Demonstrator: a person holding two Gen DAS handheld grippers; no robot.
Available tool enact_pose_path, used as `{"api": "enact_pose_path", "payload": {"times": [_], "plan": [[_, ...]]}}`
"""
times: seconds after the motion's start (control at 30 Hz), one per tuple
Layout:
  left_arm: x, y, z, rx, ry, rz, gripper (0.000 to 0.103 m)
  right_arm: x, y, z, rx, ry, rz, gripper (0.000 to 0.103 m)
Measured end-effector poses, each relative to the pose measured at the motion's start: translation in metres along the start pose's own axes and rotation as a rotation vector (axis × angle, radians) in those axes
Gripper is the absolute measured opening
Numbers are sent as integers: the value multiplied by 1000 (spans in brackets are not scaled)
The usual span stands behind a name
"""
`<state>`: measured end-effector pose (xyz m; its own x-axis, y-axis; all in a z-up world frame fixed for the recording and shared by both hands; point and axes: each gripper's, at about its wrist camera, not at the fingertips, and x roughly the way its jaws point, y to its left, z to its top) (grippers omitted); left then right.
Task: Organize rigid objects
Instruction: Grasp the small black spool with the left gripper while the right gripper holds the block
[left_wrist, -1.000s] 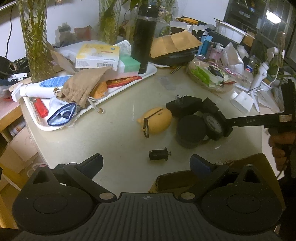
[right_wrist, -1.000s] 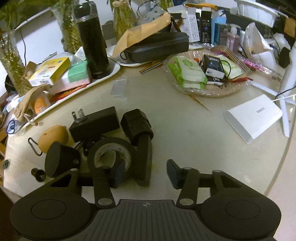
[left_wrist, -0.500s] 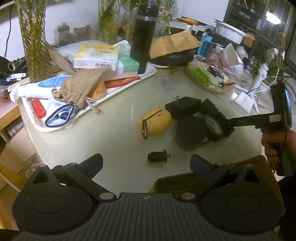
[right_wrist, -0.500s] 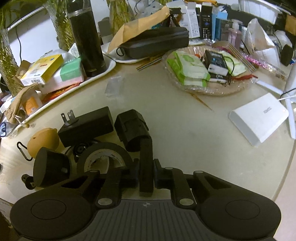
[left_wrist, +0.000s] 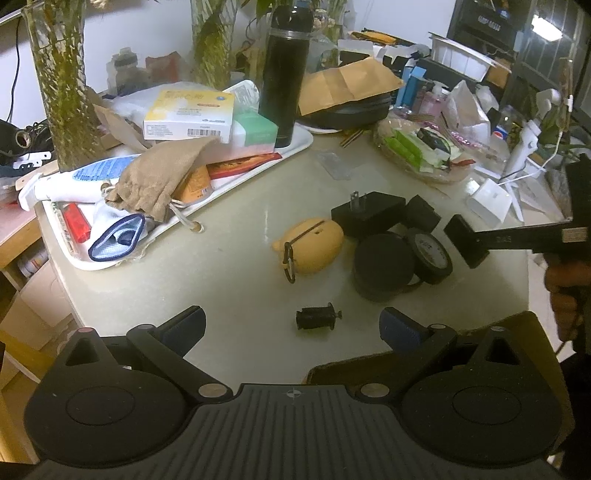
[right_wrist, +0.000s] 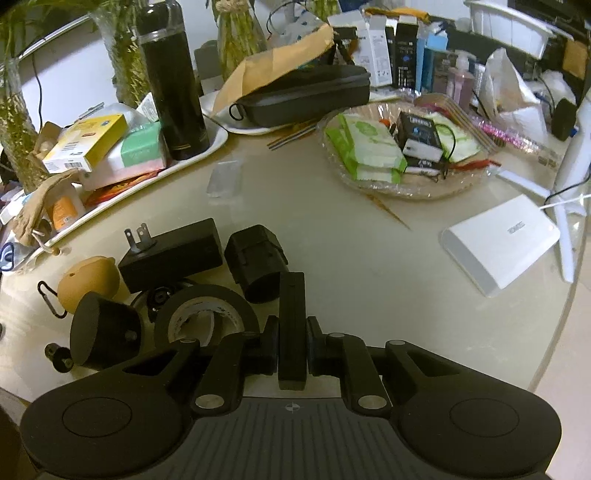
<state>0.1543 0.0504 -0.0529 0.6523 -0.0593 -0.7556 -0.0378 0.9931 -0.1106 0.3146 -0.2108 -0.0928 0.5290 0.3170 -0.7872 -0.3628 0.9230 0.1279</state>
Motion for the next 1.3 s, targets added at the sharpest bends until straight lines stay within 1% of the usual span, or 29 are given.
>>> {"api": "enact_pose_path", "payload": {"times": [0.1, 0.33, 0.43, 0.57, 0.63, 0.77, 0.87, 0.93, 1.0, 1.1, 1.17, 1.2, 1.23, 1.27, 1.3], "plan": [[4, -2, 3, 9, 12, -2, 103, -8, -3, -1, 10, -9, 3, 17], [19, -10, 9, 29, 63, 22, 103, -31, -9, -9, 19, -28, 4, 17], [25, -13, 13, 23, 94, 26, 103, -43, -8, -13, 9, -42, 3, 17], [39, -15, 20, 11, 163, 32, 102, -56, -7, -20, 1, -54, 3, 17], [48, -17, 24, 6, 197, 33, 90, -60, -9, -23, 7, -54, 5, 17], [66, -19, 28, 9, 270, 50, 87, -67, -14, -27, 31, -57, 11, 17], [79, -19, 31, -12, 318, 48, 86, -71, -15, -29, 36, -61, 16, 17], [86, -18, 33, -25, 347, 45, 78, -73, -15, -30, 35, -65, 21, 17], [94, -19, 34, -30, 381, 52, 74, -75, -15, -30, 32, -71, 21, 17], [102, -21, 35, -33, 411, 66, 62, -77, -15, -31, 29, -79, 17, 17], [103, -22, 36, -31, 412, 73, 61, -80, -17, -32, 36, -83, 27, 17], [103, -23, 36, -29, 416, 81, 58, -82, -17, -32, 37, -85, 30, 17], [103, -24, 36, -23, 417, 96, 51, -83, -17, -32, 36, -87, 33, 17], [103, -24, 36, -16, 418, 108, 47, -84, -16, -31, 36, -90, 38, 17], [102, -24, 36, -9, 413, 119, 40, -85, -16, -31, 36, -92, 42, 17]]}}
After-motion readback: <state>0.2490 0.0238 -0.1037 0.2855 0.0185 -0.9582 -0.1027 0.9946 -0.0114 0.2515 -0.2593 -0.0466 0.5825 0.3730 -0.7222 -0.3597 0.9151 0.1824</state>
